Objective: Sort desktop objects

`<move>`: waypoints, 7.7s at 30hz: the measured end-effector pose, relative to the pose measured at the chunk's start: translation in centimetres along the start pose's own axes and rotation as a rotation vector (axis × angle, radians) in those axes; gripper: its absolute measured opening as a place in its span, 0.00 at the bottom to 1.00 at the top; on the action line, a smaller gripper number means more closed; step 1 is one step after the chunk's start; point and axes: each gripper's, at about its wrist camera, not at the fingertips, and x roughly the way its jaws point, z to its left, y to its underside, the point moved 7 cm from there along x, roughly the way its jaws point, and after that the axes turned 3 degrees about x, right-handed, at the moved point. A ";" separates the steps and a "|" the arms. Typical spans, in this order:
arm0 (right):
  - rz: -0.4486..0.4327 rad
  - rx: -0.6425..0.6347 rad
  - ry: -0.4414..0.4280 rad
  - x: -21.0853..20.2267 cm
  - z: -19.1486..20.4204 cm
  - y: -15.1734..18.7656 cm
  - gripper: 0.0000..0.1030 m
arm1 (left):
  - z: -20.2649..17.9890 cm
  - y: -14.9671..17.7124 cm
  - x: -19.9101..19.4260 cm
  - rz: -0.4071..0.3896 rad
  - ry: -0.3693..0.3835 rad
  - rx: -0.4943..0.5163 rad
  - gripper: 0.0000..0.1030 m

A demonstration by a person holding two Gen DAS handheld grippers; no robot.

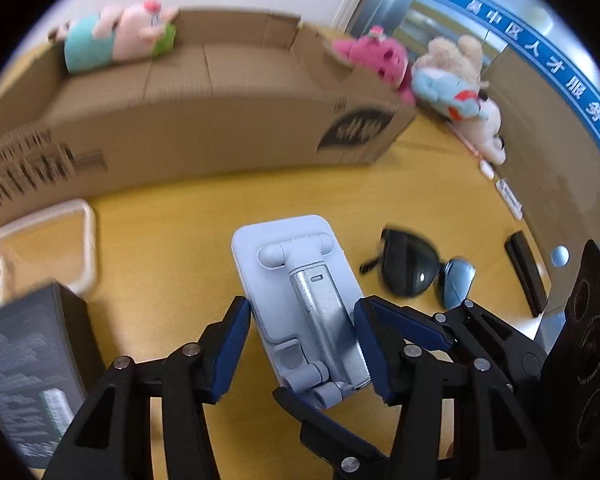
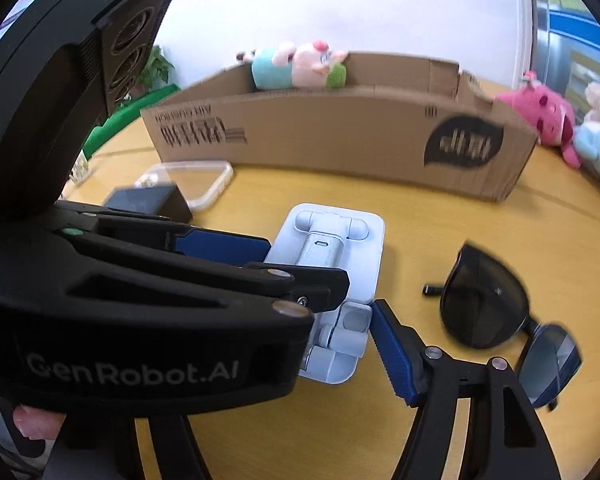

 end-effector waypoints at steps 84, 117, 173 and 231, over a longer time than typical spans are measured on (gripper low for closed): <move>-0.245 0.038 0.093 -2.3 -7.2 -22.4 1.00 | 7.8 -16.5 -16.9 -0.537 -0.285 0.172 0.77; -0.240 0.042 0.156 -5.1 -5.2 -16.3 1.00 | 7.5 -9.6 -13.8 -0.507 -0.302 0.021 0.77; 0.121 0.221 -0.112 2.9 -5.1 -0.6 0.36 | 2.5 -0.8 1.3 -0.007 0.160 -0.022 0.70; 0.136 0.132 -0.248 0.1 -3.9 -0.9 0.97 | 5.5 1.1 -0.3 0.062 0.160 -0.233 0.48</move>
